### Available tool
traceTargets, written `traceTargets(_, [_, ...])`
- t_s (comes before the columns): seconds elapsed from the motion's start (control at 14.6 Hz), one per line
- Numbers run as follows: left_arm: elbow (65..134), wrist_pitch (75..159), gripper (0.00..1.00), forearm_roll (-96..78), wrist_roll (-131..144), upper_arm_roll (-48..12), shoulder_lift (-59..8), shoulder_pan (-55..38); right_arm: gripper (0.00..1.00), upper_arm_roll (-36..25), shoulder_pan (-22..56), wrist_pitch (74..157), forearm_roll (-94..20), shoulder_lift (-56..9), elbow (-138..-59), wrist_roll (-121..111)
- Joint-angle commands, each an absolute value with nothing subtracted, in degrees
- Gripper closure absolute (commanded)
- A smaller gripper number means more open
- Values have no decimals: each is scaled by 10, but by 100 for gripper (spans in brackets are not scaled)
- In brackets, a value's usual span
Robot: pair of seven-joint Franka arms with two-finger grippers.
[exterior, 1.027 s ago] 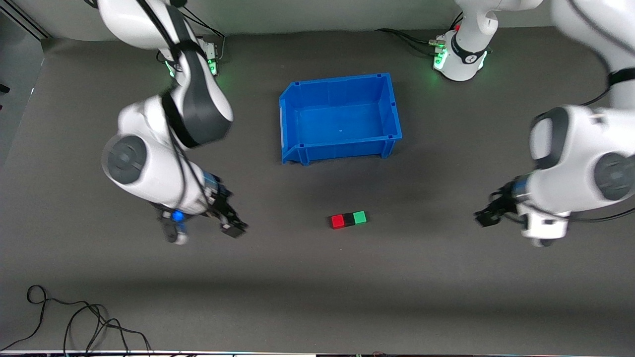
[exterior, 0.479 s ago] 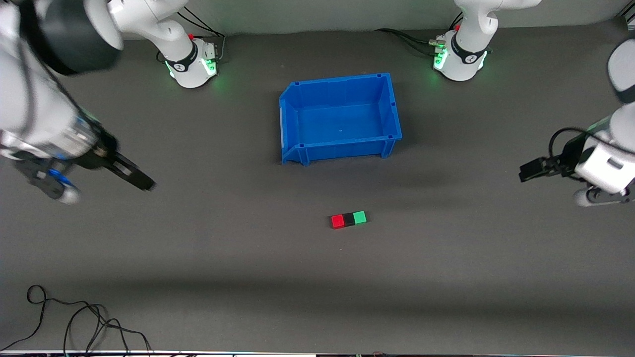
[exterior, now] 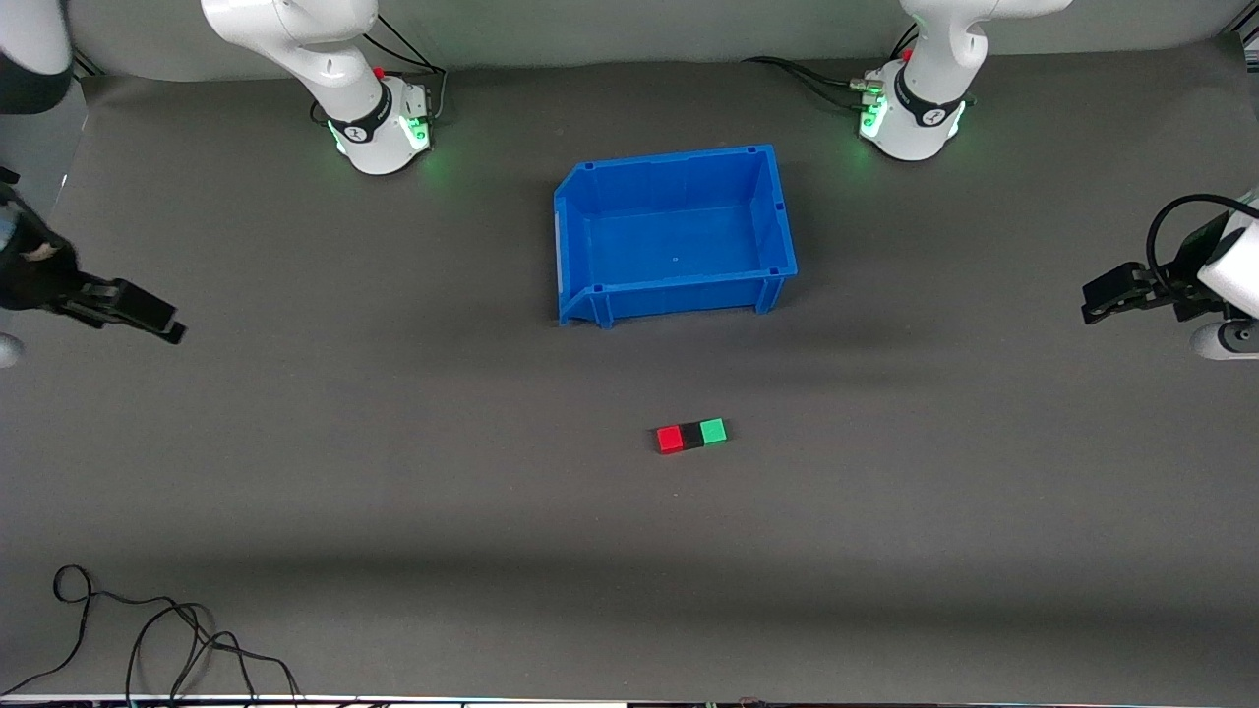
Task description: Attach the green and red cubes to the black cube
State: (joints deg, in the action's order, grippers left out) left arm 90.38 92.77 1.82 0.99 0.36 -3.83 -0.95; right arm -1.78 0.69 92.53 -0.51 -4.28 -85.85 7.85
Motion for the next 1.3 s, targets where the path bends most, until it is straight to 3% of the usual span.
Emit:
traceTargets(0.0, [920, 935, 0, 26, 1, 2, -26, -5, 0, -29, 3, 931, 7, -25, -873, -4])
traceTargets(1.23, [920, 932, 0, 14, -5, -4, -28, -13, 0, -40, 6, 898, -6, -28, -864, 0])
